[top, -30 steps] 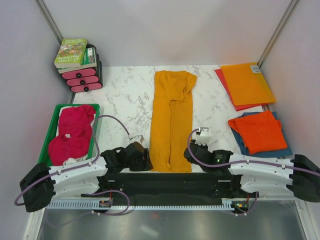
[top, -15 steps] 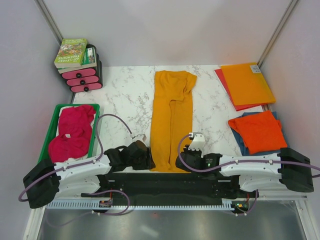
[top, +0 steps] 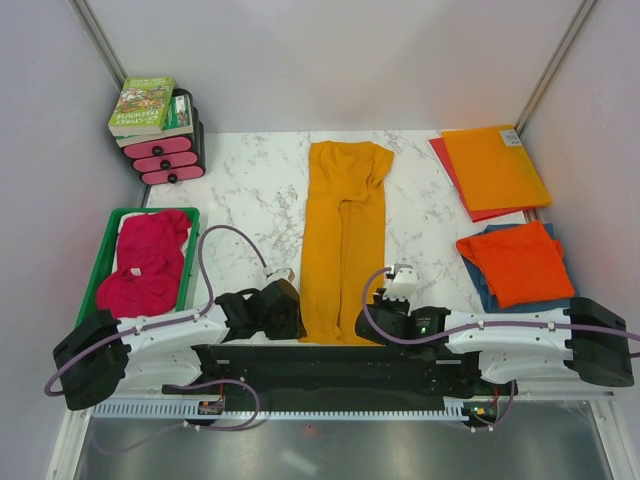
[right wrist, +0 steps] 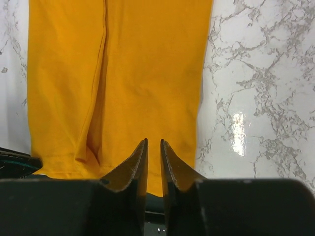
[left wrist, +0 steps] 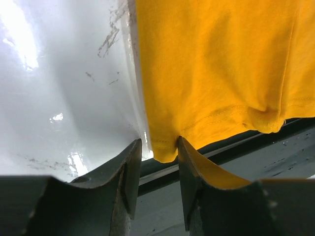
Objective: Fold and stack the t-shirts
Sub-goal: Grab the bottom of the folded rectangular tshirt with both arms
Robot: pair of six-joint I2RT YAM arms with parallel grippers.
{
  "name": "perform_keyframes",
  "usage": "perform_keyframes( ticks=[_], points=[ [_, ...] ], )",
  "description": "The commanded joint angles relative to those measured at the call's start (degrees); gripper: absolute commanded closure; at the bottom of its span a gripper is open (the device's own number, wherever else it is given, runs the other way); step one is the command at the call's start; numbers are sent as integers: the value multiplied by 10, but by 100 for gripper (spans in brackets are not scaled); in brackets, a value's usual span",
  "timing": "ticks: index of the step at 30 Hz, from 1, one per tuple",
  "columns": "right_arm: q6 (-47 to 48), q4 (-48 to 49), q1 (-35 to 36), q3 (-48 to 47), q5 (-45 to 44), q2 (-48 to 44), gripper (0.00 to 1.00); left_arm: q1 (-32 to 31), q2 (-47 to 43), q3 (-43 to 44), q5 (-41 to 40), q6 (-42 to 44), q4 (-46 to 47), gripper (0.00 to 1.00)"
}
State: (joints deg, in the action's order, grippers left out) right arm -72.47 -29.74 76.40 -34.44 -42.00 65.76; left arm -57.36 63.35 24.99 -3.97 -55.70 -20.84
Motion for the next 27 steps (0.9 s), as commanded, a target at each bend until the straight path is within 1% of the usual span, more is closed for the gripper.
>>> perform_keyframes(
  ticks=[1,2,4,7,8,9,11,15,20,27],
  points=[
    [-27,-10,9,1,-19,-12,77,-6,55,0,2,-1,-58,58],
    [-29,-11,9,2,-19,-11,77,-9,65,1,3,0,-59,62],
    [-36,-15,13,3,-19,-13,77,-12,70,3,5,-1,-60,67],
    [-48,-18,21,8,-21,-18,77,-17,67,1,6,-4,-61,81],
    [-51,-18,23,9,-21,-18,77,-18,66,0,7,-7,-61,91],
    [-54,-18,27,9,-21,-17,76,-20,64,-2,7,-8,-62,98],
    [-63,-21,33,9,-22,-14,75,-21,56,-4,5,-12,-63,98],
    [-84,-25,53,10,-13,0,64,-24,39,-9,-2,-17,-63,98],
    [-142,-26,81,29,2,30,59,-26,37,-11,-8,-24,-62,98],
    [-188,-71,88,12,-5,60,52,-28,38,-10,-12,-26,-62,98]
  ],
)
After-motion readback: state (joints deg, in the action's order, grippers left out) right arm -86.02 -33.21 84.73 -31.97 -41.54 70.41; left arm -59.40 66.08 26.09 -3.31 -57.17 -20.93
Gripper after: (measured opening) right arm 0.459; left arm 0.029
